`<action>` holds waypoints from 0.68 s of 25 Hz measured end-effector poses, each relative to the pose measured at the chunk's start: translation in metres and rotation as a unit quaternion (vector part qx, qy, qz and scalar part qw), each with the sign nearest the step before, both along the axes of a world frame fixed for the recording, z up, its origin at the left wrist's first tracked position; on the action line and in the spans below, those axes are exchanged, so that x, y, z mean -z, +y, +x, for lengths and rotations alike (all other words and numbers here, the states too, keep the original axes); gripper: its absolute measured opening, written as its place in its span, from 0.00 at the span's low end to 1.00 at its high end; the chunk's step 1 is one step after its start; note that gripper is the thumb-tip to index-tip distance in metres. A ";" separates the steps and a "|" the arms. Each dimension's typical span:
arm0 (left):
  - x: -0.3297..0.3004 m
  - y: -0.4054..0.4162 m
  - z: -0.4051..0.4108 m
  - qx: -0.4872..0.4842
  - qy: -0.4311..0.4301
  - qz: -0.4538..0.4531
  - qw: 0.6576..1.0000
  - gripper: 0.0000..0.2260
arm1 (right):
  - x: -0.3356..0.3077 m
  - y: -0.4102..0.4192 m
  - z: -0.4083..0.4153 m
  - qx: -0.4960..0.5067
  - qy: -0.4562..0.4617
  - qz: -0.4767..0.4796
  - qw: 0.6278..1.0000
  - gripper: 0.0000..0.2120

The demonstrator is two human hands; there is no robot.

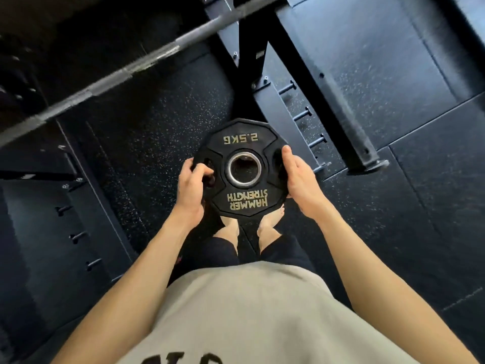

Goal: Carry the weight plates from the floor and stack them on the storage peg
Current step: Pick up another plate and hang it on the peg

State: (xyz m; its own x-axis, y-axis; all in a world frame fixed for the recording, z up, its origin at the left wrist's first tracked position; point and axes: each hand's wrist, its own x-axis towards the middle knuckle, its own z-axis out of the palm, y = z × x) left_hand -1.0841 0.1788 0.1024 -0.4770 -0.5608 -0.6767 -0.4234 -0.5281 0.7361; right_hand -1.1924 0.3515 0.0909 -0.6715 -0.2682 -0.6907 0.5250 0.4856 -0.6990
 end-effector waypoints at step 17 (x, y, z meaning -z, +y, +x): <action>-0.150 0.146 0.167 -0.537 0.101 -0.157 0.823 0.08 | -0.149 -0.035 0.082 -0.458 0.126 -0.225 0.851 0.21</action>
State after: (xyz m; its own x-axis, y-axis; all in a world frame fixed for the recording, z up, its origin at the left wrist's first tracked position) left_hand -0.9168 0.3250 0.2524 0.3228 -0.8643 -0.3857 0.3104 -0.2883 0.9059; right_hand -1.1107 0.3160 0.2399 -0.1507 -0.9581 -0.2436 -0.1235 0.2628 -0.9569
